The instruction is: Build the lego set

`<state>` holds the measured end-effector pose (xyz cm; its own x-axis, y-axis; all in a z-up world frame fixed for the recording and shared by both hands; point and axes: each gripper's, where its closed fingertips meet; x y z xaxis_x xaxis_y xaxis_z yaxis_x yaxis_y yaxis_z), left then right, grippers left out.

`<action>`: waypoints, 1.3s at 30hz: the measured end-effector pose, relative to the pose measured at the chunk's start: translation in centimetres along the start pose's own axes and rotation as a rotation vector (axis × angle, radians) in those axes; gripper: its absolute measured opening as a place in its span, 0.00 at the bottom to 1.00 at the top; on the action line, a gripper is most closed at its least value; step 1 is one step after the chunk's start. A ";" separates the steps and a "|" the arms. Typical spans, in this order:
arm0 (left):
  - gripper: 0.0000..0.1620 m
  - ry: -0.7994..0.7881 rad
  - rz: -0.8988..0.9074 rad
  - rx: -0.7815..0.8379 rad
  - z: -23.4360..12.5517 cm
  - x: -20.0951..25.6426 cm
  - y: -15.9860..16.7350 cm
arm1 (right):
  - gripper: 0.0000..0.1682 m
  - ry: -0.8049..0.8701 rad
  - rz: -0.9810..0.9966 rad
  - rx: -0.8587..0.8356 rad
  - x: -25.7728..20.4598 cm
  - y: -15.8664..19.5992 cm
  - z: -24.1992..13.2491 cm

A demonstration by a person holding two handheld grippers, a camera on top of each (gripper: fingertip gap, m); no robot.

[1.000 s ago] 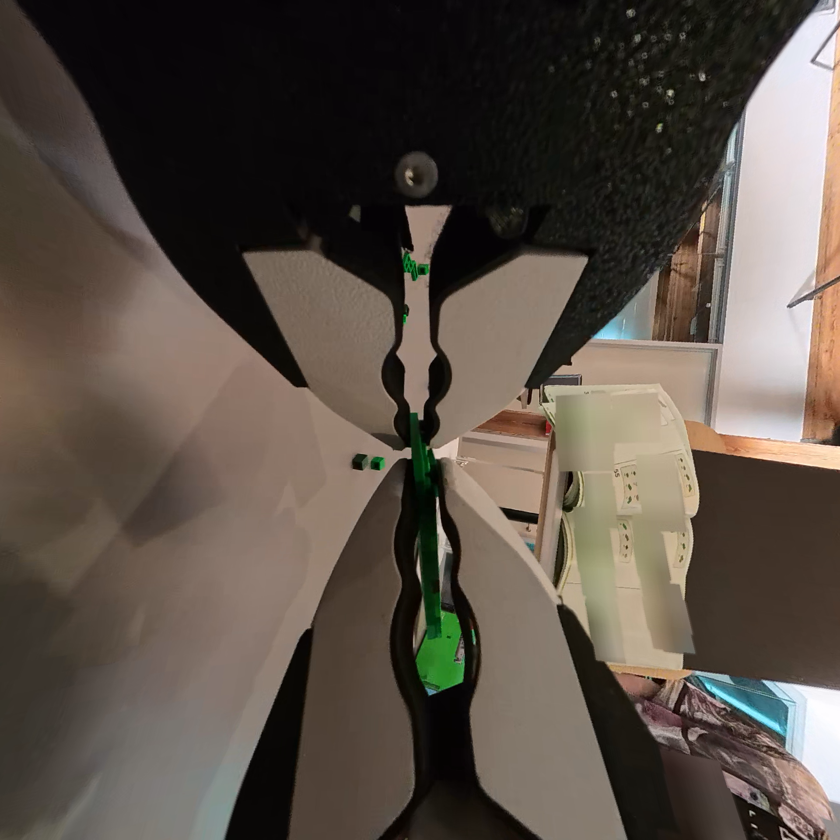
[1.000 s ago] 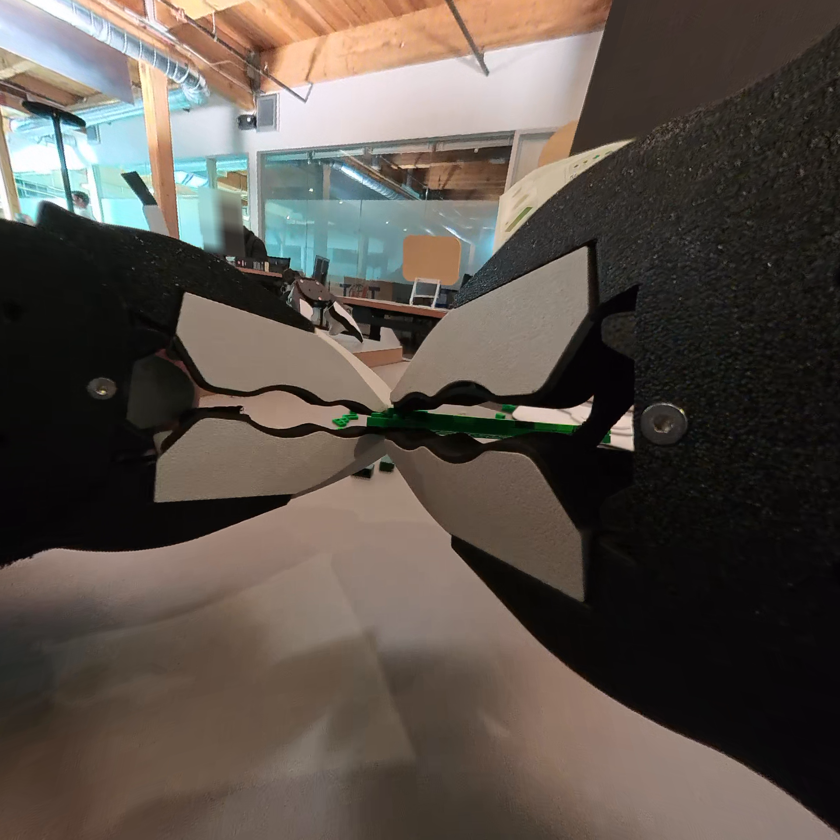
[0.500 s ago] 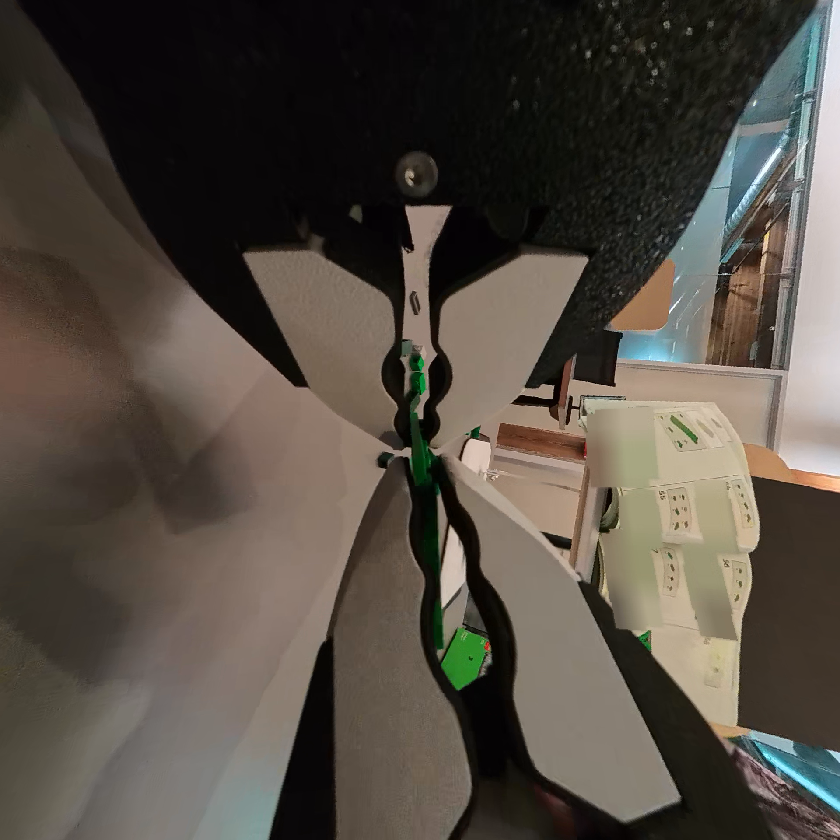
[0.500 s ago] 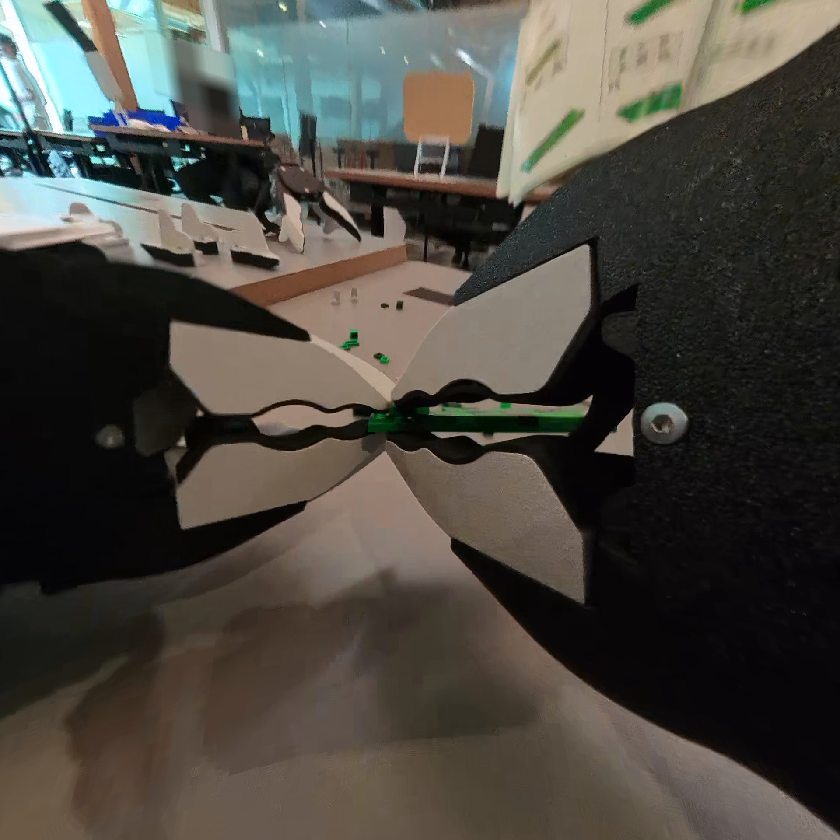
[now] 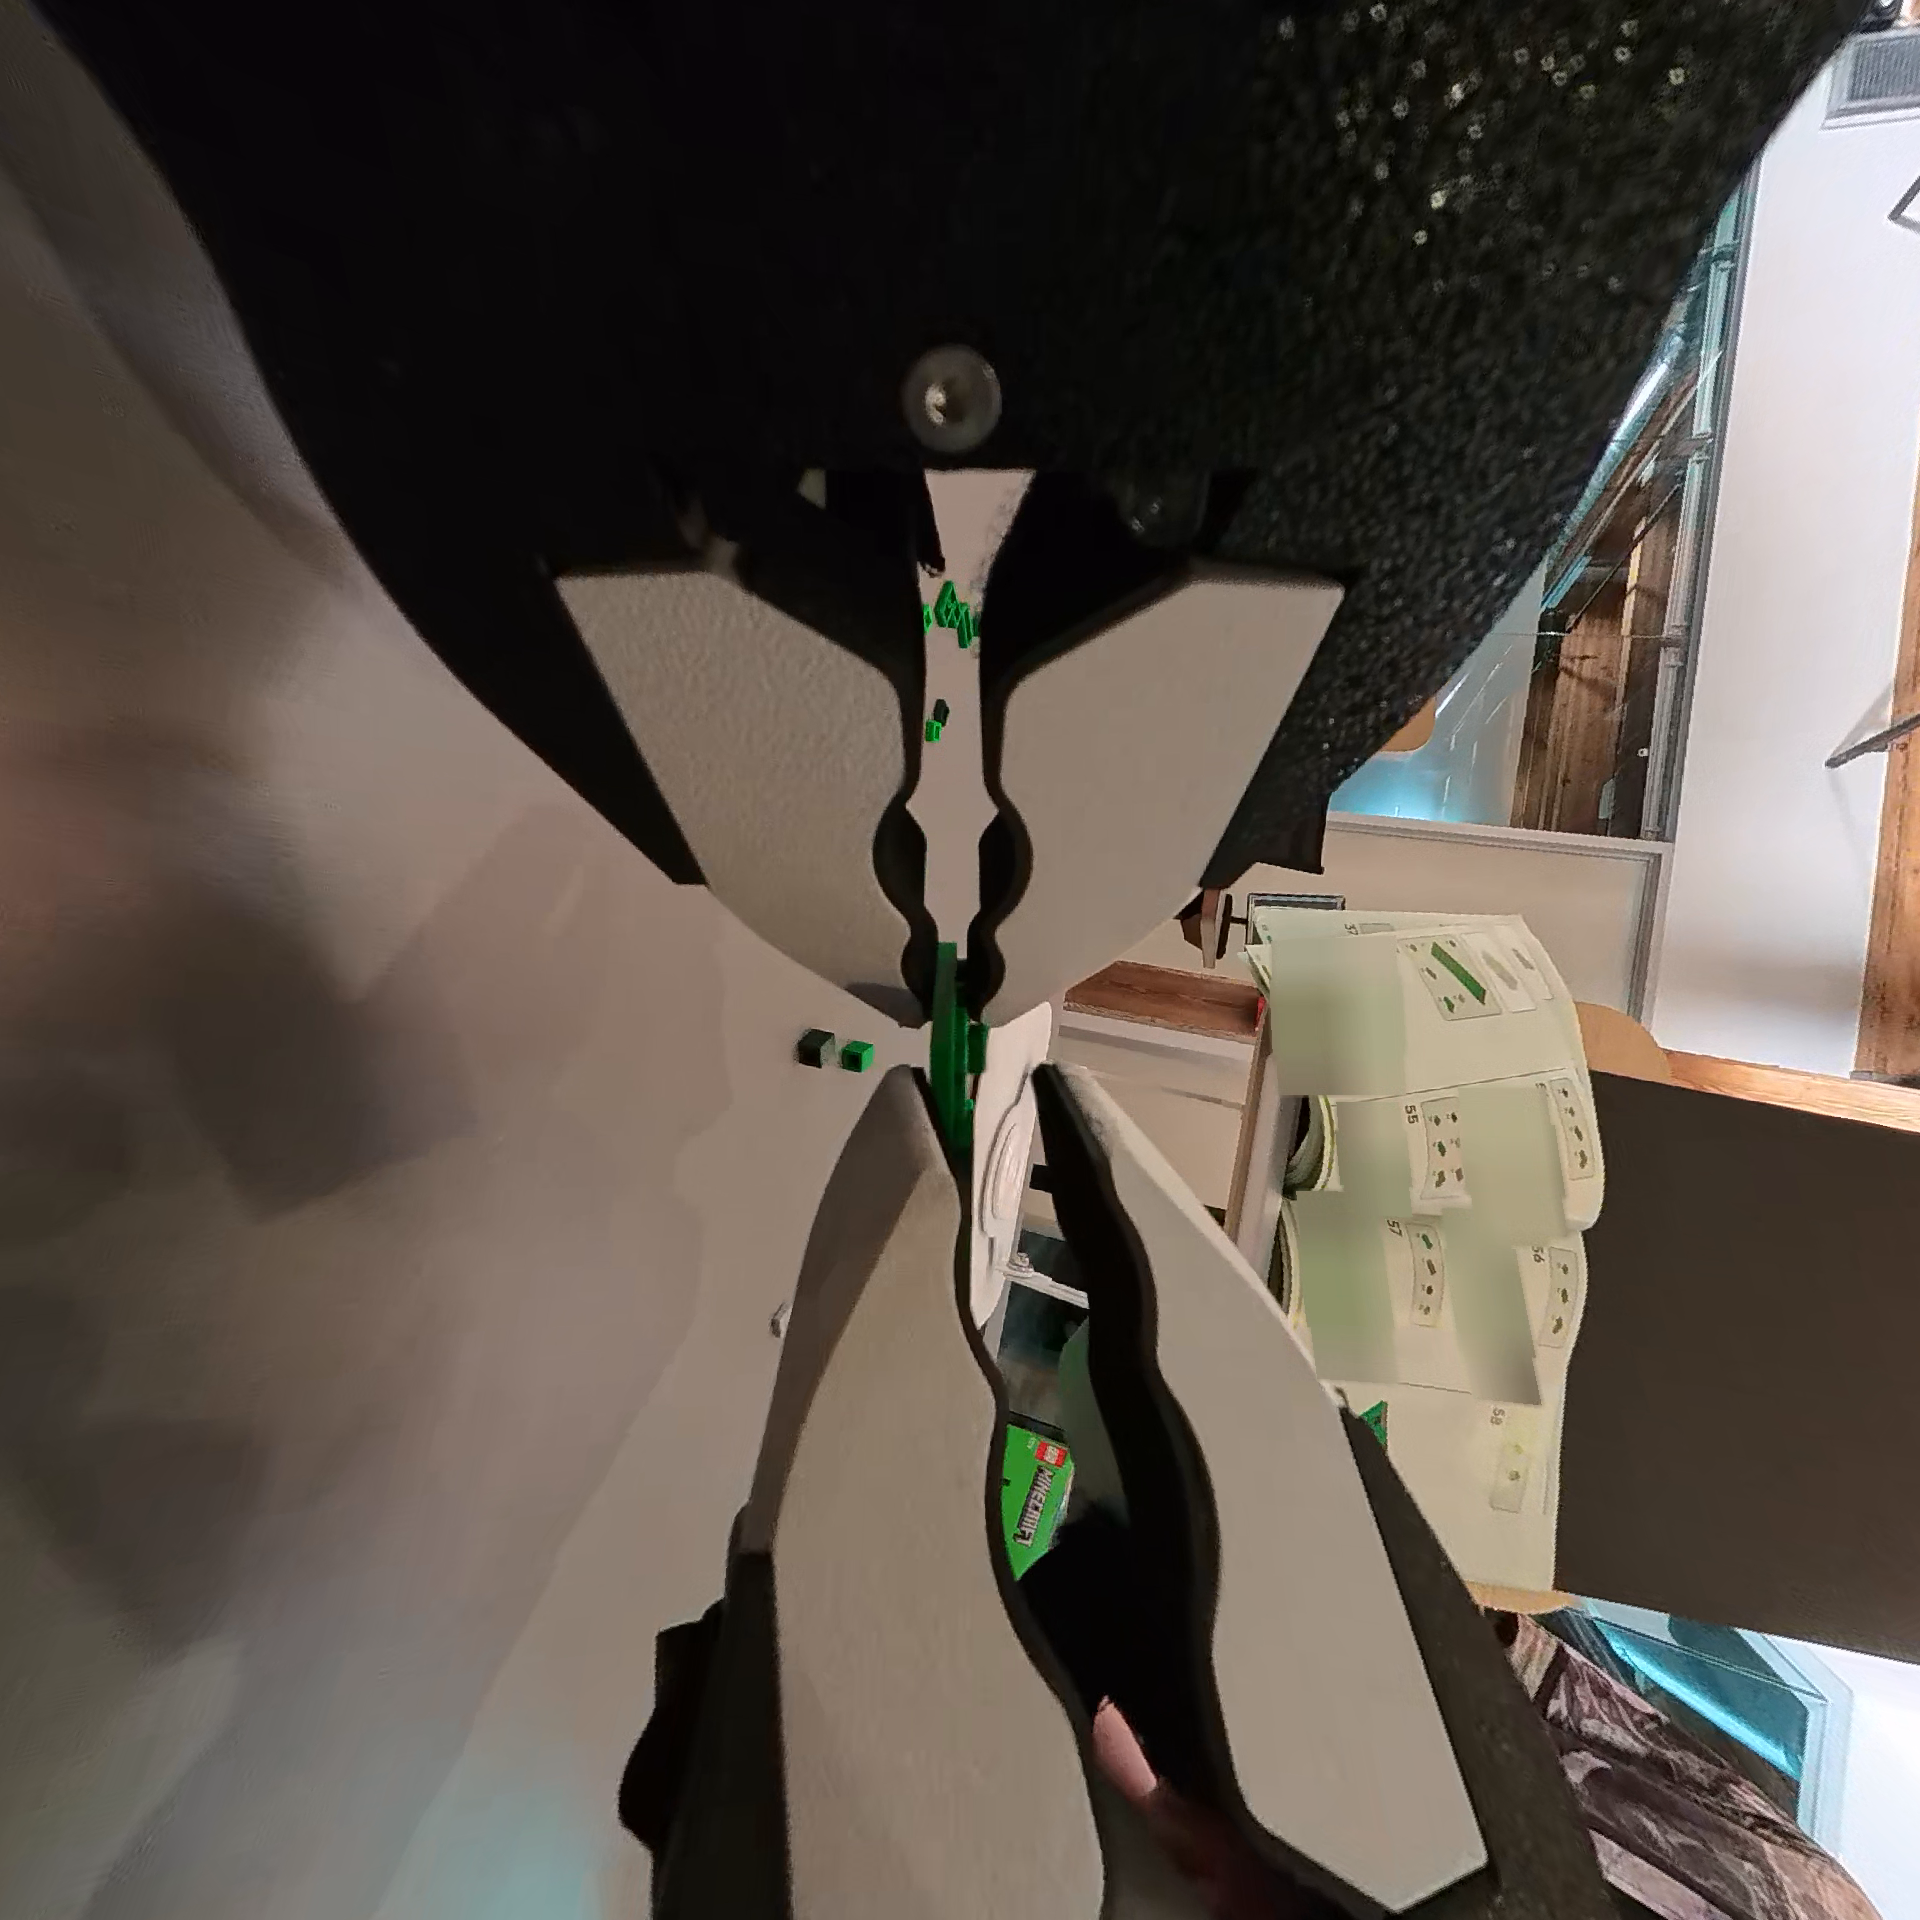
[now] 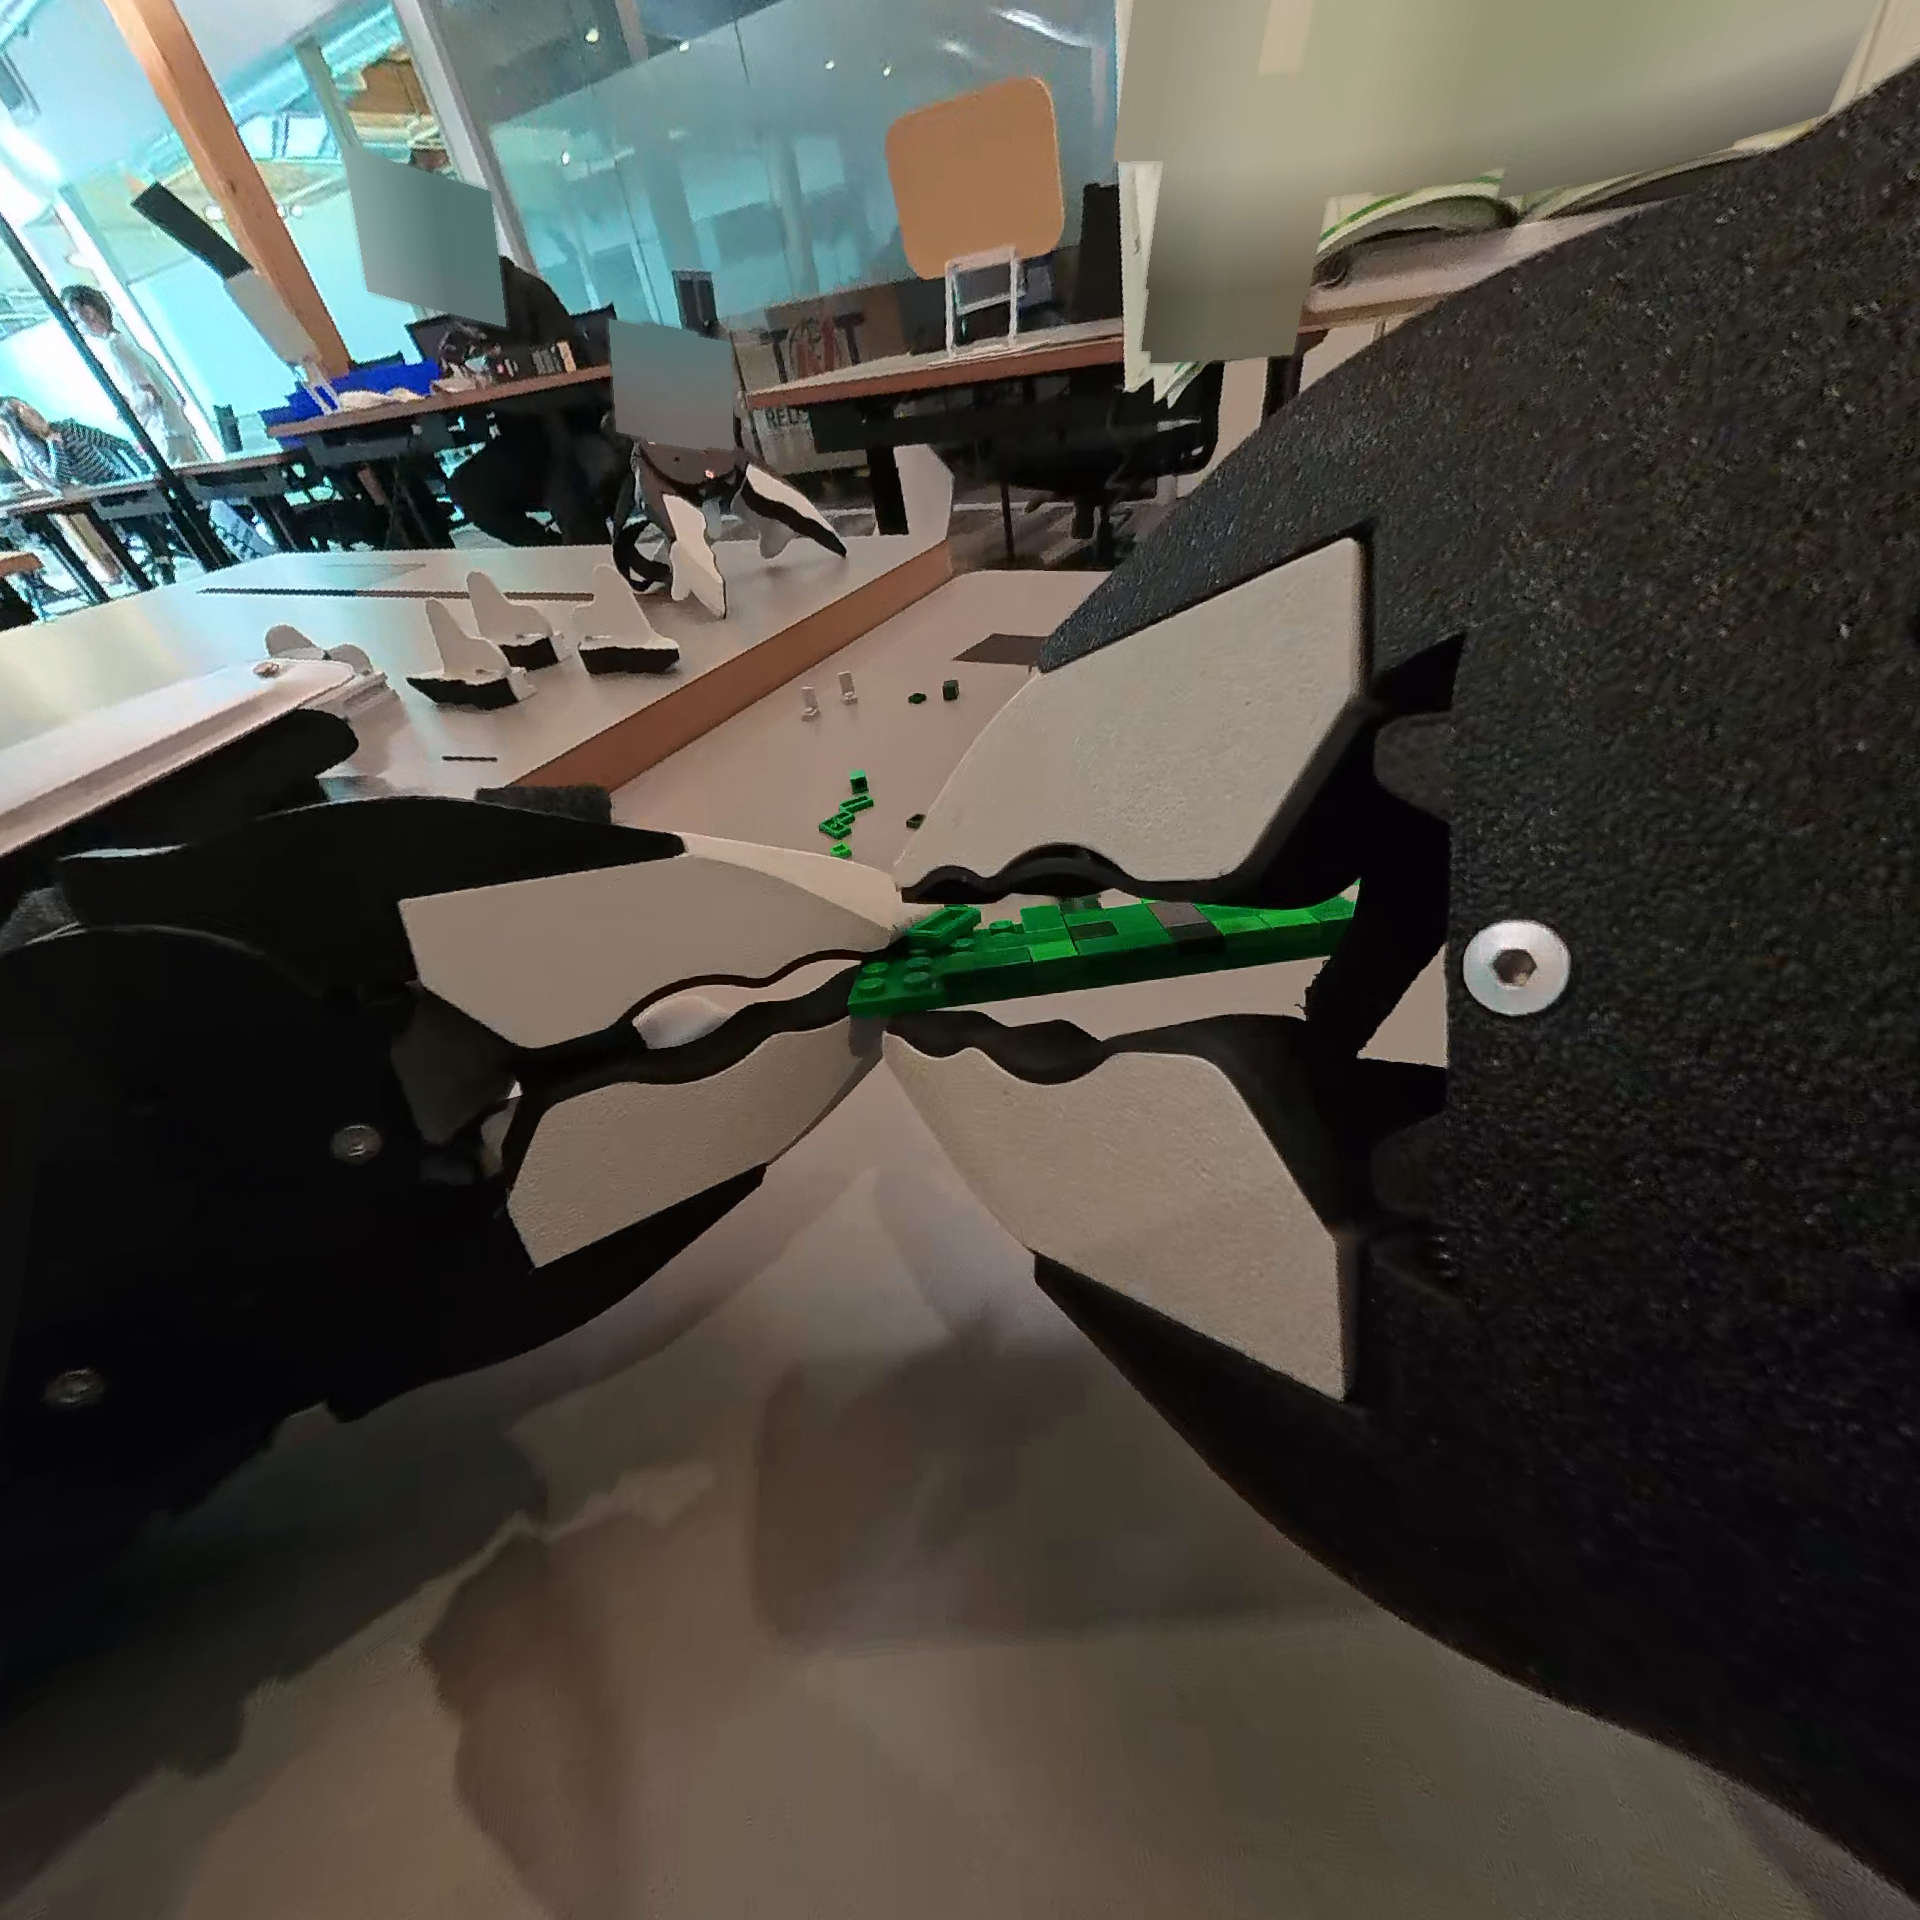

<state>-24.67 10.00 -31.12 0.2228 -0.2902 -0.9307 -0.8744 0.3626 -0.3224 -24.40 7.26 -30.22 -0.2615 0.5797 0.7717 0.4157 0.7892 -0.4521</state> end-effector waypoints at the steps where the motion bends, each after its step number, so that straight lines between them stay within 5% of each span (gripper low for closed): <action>1: 0.03 0.000 0.003 -0.001 0.0 0.0 0.0 | 0.11 -0.001 -0.004 -0.003 0.0 0.0 0.0; 7: 0.03 -0.028 0.043 0.007 -0.3 -0.3 0.1 | 0.15 -0.097 0.115 0.073 0.3 -0.4 -0.9; 11: 0.03 -0.053 0.133 0.053 -0.7 0.0 -0.5 | 0.16 -0.290 0.376 0.189 1.1 -0.9 -2.8; 17: 0.02 -0.057 0.171 0.121 -0.9 0.5 -2.0 | 0.17 -0.619 0.637 0.142 0.3 0.2 -2.5; 28: 0.02 -0.036 0.193 0.136 -0.9 1.2 -2.4 | 0.08 -0.778 0.658 0.011 -1.6 0.7 -1.2; 39: 0.02 -0.005 0.158 0.130 -0.6 1.5 -2.1 | 0.01 -0.752 0.614 0.015 -1.8 1.4 -0.8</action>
Point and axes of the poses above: each gripper's, where its closed fingertips meet, z out along the fingers, y out of its underside, x = y × z across the jaws, and after that the axes turned 1 degree about -z, right-handed
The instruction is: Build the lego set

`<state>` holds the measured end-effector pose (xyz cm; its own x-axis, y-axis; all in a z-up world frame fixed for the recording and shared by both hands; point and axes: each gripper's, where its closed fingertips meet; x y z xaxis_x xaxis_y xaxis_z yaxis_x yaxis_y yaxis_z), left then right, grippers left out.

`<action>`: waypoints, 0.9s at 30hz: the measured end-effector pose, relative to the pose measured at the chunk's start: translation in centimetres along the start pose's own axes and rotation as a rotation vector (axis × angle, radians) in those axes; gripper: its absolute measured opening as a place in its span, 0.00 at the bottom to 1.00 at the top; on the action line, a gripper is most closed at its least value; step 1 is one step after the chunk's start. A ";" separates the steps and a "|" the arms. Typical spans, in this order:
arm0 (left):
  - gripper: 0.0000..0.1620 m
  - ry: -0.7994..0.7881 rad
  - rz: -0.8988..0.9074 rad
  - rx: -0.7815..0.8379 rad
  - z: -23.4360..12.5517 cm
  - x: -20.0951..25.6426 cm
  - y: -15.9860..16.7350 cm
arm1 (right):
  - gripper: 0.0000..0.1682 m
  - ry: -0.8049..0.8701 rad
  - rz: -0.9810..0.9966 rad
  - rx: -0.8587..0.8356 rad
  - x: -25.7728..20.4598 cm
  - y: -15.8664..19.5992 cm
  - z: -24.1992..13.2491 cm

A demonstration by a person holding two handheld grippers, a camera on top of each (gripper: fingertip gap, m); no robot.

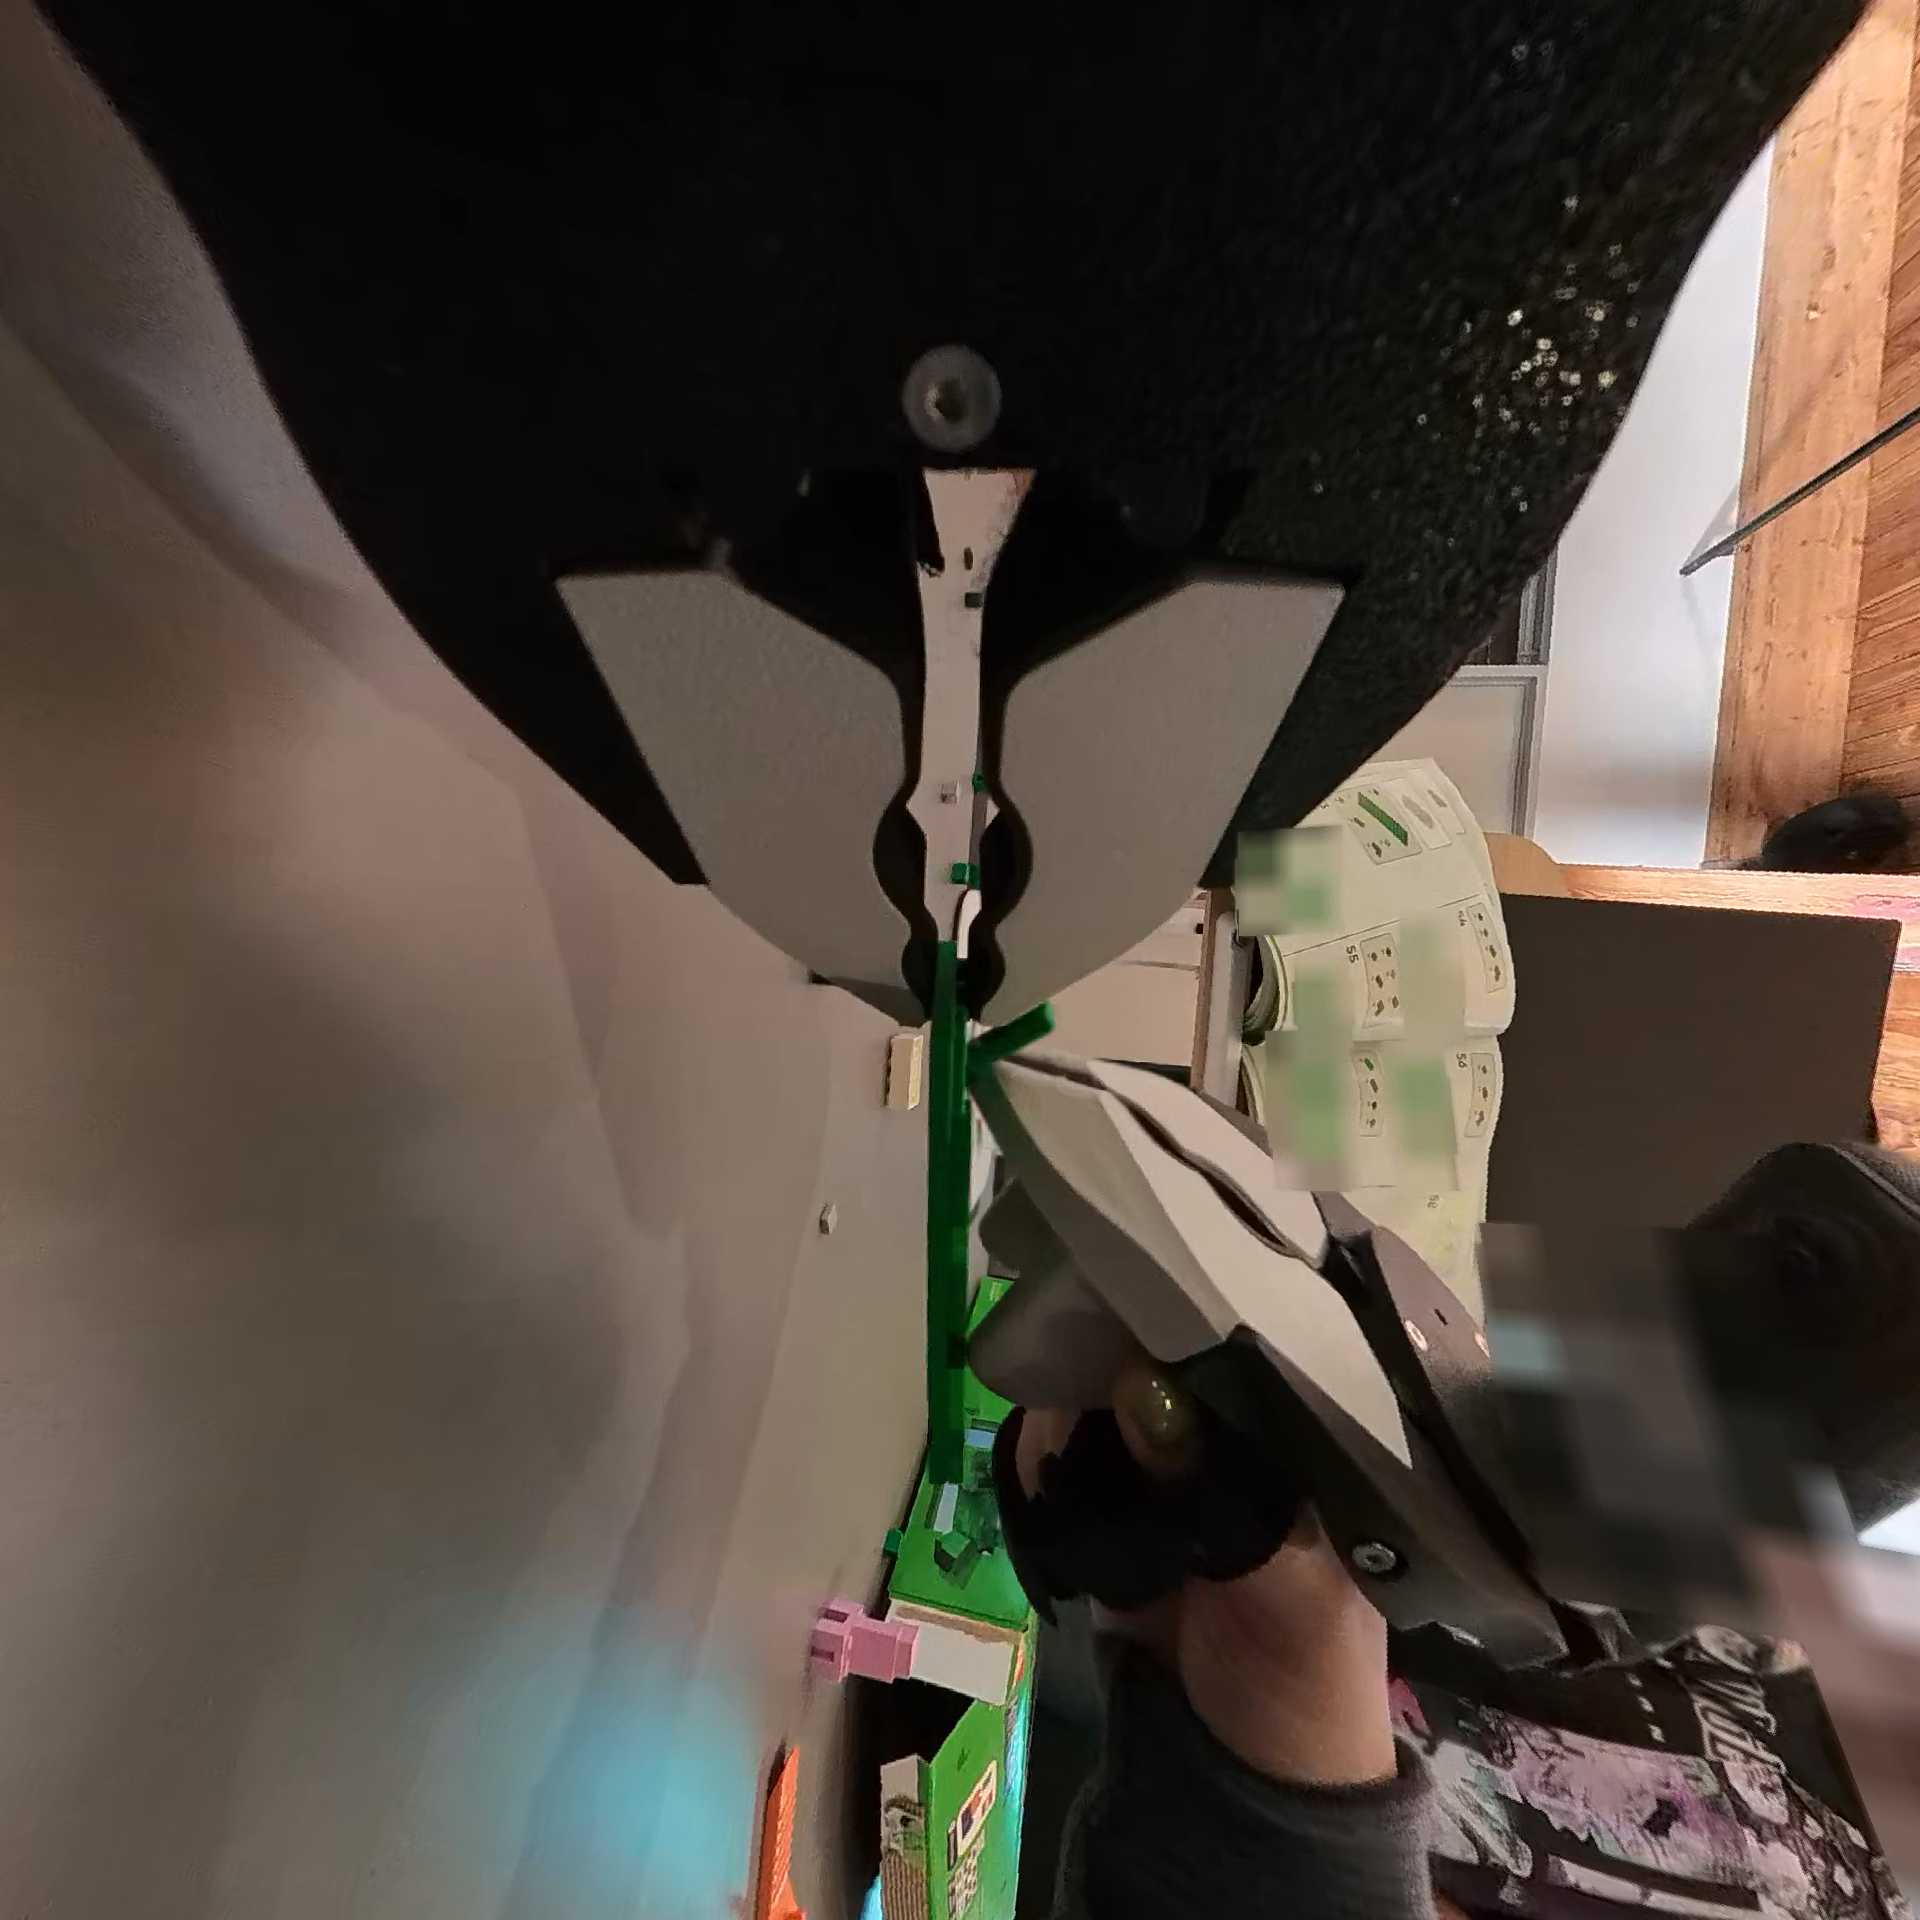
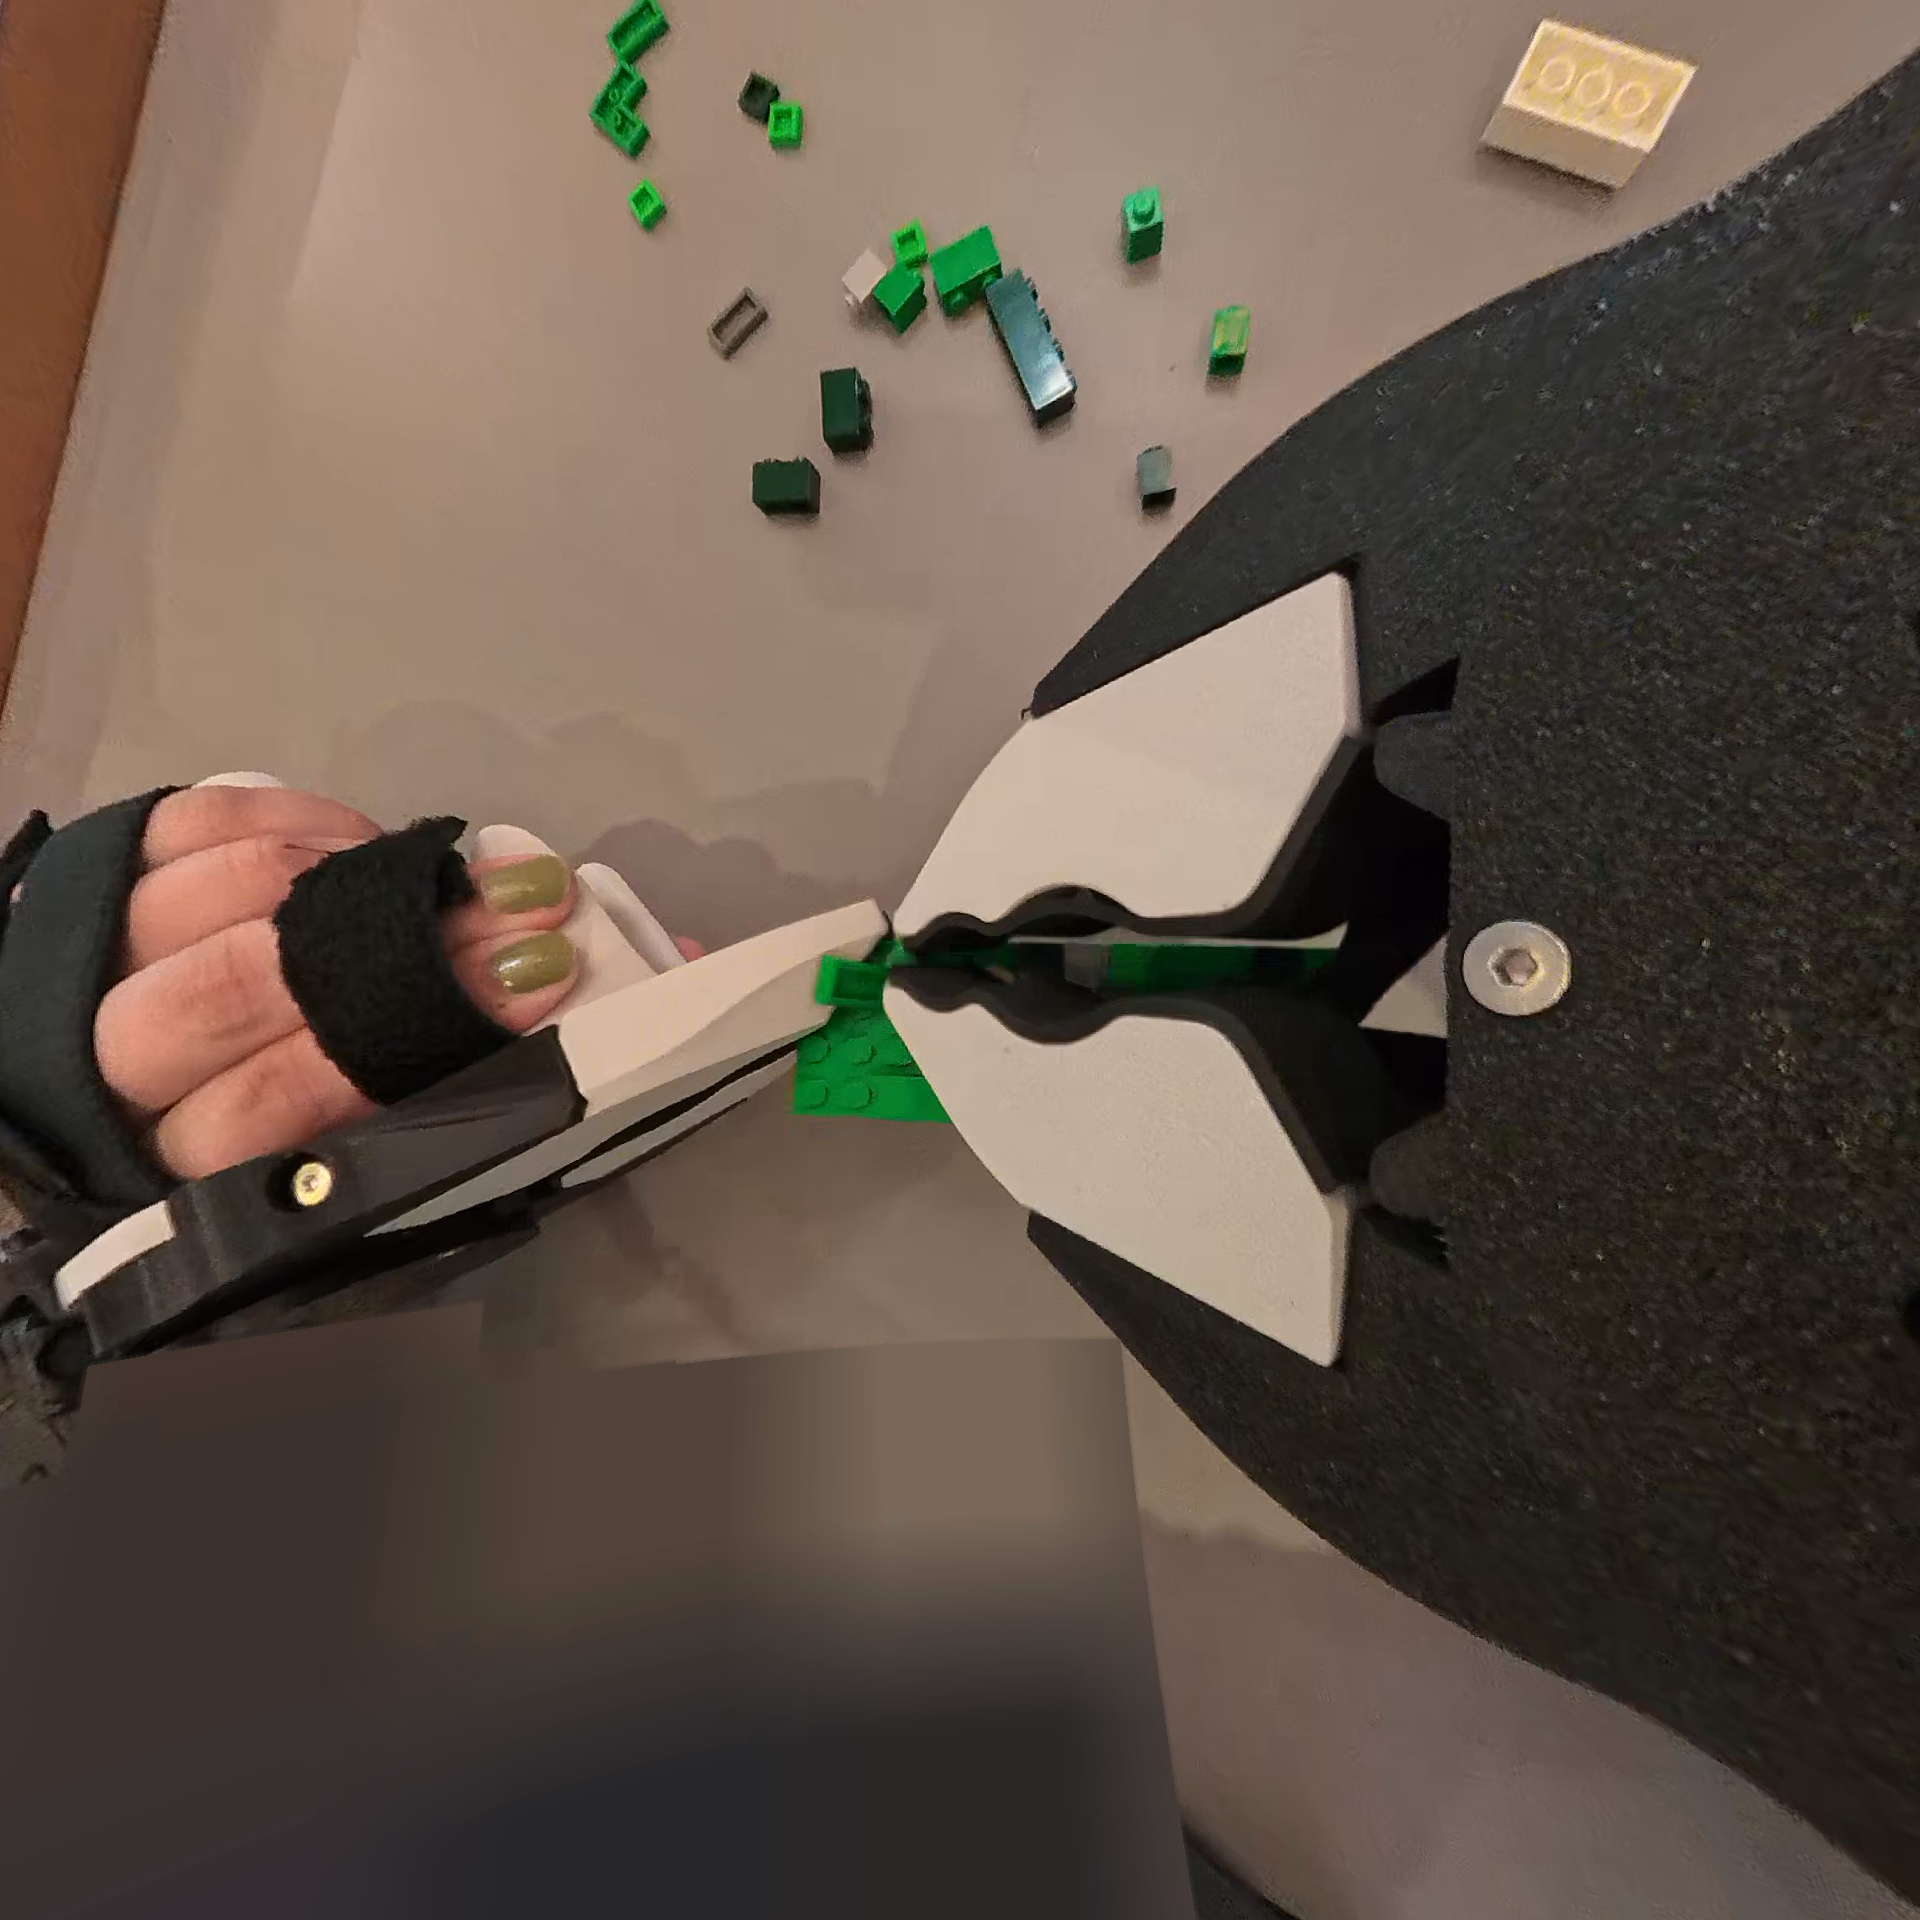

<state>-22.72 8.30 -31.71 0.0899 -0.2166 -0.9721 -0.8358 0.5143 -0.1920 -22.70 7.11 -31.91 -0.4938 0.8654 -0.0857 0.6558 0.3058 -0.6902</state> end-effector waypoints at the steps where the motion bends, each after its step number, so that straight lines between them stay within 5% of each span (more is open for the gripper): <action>1: 0.02 0.010 -0.003 0.000 0.1 0.2 0.0 | 0.02 0.001 -0.003 -0.007 0.1 0.1 0.2; 9: 0.03 0.028 -0.030 -0.034 0.3 0.5 0.9 | 0.02 0.068 -0.015 0.026 1.1 0.1 -0.2; 18: 0.03 -0.001 -0.121 -0.228 1.0 0.3 5.5 | 0.03 0.390 -0.073 0.100 3.9 -0.4 -3.1; 27: 0.03 0.030 -0.118 -0.243 1.4 1.0 5.8 | 0.16 0.433 -0.187 0.013 3.1 0.0 0.3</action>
<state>-26.74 12.27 -34.03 0.1816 -0.2902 -0.9396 -0.9263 0.2704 -0.2625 -24.44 9.71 -32.35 -0.3171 0.8827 0.3470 0.5700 0.4697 -0.6741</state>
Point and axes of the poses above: each gripper's, where its closed fingertips meet, z out along the fingers, y out of its underside, x = y × z across the jaws, and after that the axes turned 1 degree about -z, right-handed
